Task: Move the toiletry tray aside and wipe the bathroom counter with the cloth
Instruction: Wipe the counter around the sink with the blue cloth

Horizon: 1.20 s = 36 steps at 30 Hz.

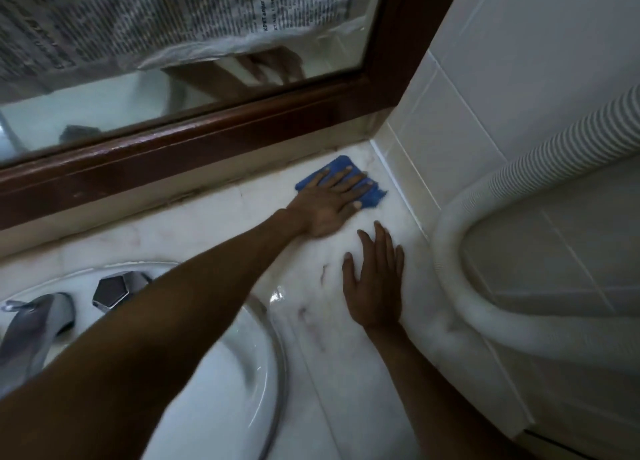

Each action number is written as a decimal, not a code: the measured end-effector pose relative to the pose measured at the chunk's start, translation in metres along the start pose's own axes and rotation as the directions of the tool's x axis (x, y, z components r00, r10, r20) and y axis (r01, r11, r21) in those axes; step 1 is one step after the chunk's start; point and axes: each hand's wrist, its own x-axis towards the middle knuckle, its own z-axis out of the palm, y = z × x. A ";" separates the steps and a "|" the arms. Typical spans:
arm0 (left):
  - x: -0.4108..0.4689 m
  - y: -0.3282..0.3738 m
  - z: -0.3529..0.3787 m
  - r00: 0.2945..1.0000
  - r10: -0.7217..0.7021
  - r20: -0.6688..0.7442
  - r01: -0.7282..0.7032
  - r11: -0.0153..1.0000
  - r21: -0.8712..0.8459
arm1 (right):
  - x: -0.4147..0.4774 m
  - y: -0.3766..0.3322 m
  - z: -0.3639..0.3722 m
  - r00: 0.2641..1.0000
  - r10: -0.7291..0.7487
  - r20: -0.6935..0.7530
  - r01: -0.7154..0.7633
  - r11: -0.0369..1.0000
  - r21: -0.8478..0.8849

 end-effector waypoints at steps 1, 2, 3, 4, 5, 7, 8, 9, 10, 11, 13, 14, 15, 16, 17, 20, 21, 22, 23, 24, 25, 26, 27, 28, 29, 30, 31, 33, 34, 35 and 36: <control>-0.007 -0.014 -0.005 1.000 -0.016 -0.006 0.017 1.000 0.016 | 0.000 0.000 -0.001 1.000 0.000 0.004 0.000 1.000 0.004; -0.012 -0.026 -0.010 0.998 -0.058 -0.017 0.058 0.998 0.027 | -0.001 -0.001 -0.001 1.000 -0.001 0.010 0.001 1.000 0.006; -0.015 -0.033 -0.013 0.994 -0.109 -0.026 0.110 0.993 0.035 | -0.001 -0.001 -0.002 1.000 -0.003 0.018 0.002 1.000 0.010; -0.017 -0.035 -0.013 0.986 -0.159 -0.042 0.161 0.986 0.044 | -0.002 -0.001 -0.003 1.000 -0.004 0.025 0.004 1.000 0.017; -0.019 -0.032 -0.010 0.976 -0.206 -0.068 0.210 0.976 0.051 | -0.002 -0.001 -0.005 0.999 -0.004 0.032 0.004 1.000 0.026; -0.027 -0.012 0.003 0.953 -0.277 -0.125 0.283 0.958 0.037 | -0.002 -0.002 -0.008 0.999 -0.001 0.050 -0.001 0.999 0.043; -0.035 -0.001 0.011 0.948 -0.285 -0.143 0.291 0.956 0.024 | -0.001 -0.003 -0.010 0.998 0.003 0.056 -0.006 0.999 0.053; -0.047 0.009 0.018 0.950 -0.273 -0.152 0.279 0.960 0.018 | -0.001 -0.004 -0.013 0.998 0.002 0.063 -0.006 0.998 0.066; -0.062 0.016 0.023 0.955 -0.250 -0.157 0.256 0.967 0.018 | -0.001 -0.004 -0.017 0.997 -0.005 0.074 -0.001 0.997 0.077; -0.079 0.021 0.028 0.961 -0.229 -0.158 0.235 0.972 0.022 | 0.000 -0.003 -0.021 0.996 -0.019 0.091 0.012 0.997 0.076; -0.113 0.025 0.038 0.964 -0.208 -0.164 0.218 0.975 0.040 | -0.001 0.003 -0.031 0.989 -0.048 0.142 0.045 0.999 0.029; -0.128 0.026 0.042 0.966 -0.202 -0.160 0.212 0.976 0.046 | -0.003 0.008 -0.037 0.984 -0.051 0.173 0.052 0.999 0.000; -0.139 0.025 0.044 0.969 -0.196 -0.149 0.206 0.977 0.053 | -0.007 0.014 -0.043 0.978 -0.043 0.205 0.049 0.998 -0.025; -0.143 0.023 0.044 0.970 -0.196 -0.140 0.207 0.977 0.061 | -0.013 0.020 -0.049 0.972 -0.028 0.235 0.040 0.998 -0.047; -0.142 0.021 0.042 0.966 -0.220 -0.137 0.230 0.971 0.065 | -0.020 0.026 -0.054 0.965 -0.014 0.261 0.032 0.997 -0.066; -0.122 0.031 0.036 0.879 -0.444 -0.171 0.444 0.895 -0.042 | -0.044 0.039 -0.068 0.950 0.003 0.312 0.021 0.997 -0.075; -0.117 0.042 0.040 0.827 -0.527 -0.196 0.519 0.850 -0.093 | -0.051 0.043 -0.073 0.944 0.002 0.329 0.022 0.997 -0.068; -0.115 0.056 0.047 0.782 -0.583 -0.218 0.569 0.812 -0.129 | -0.059 0.047 -0.077 0.938 0.000 0.346 0.023 0.998 -0.062; -0.117 0.074 0.057 0.761 -0.606 -0.232 0.589 0.795 -0.146 | -0.066 0.052 -0.082 0.933 -0.002 0.359 0.025 0.998 -0.060; -0.123 0.093 0.067 0.767 -0.596 -0.240 0.578 0.803 -0.148 | -0.073 0.056 -0.087 0.929 -0.004 0.370 0.027 0.998 -0.057; -0.133 0.113 0.079 0.789 -0.562 -0.246 0.545 0.827 -0.139 | -0.080 0.060 -0.092 0.926 -0.005 0.378 0.027 0.998 -0.052; -0.145 0.133 0.090 0.816 -0.521 -0.252 0.506 0.853 -0.125 | -0.087 0.063 -0.097 0.923 -0.005 0.384 0.025 0.999 -0.047; -0.160 0.152 0.101 0.839 -0.482 -0.252 0.470 0.876 -0.110 | -0.094 0.066 -0.102 0.922 -0.005 0.387 0.024 0.999 -0.043; -0.176 0.169 0.112 0.860 -0.448 -0.245 0.438 0.894 -0.098 | -0.102 0.068 -0.107 0.920 -0.008 0.391 0.025 0.999 -0.038; -0.192 0.185 0.122 0.877 -0.420 -0.233 0.410 0.907 -0.092 | -0.110 0.070 -0.112 0.918 -0.013 0.397 0.028 0.999 -0.030; -0.207 0.200 0.131 0.891 -0.398 -0.220 0.389 0.917 -0.087 | -0.117 0.073 -0.116 0.915 -0.018 0.403 0.030 0.999 -0.023; -0.222 0.212 0.139 0.900 -0.384 -0.208 0.375 0.923 -0.082 | -0.125 0.075 -0.120 0.913 -0.024 0.407 0.034 0.999 -0.019; -0.249 0.228 0.150 0.910 -0.373 -0.184 0.367 0.928 -0.067 | -0.142 0.079 -0.126 0.909 -0.038 0.414 0.049 0.999 -0.017; -0.262 0.233 0.154 0.912 -0.372 -0.172 0.368 0.928 -0.057 | -0.151 0.082 -0.129 0.908 -0.048 0.417 0.060 0.998 -0.016; -0.275 0.237 0.157 0.913 -0.375 -0.163 0.372 0.927 -0.050 | -0.160 0.083 -0.132 0.905 -0.059 0.421 0.071 0.997 -0.014; -0.288 0.241 0.160 0.912 -0.379 -0.156 0.376 0.925 -0.051 | -0.169 0.084 -0.134 0.903 -0.070 0.424 0.082 0.997 -0.010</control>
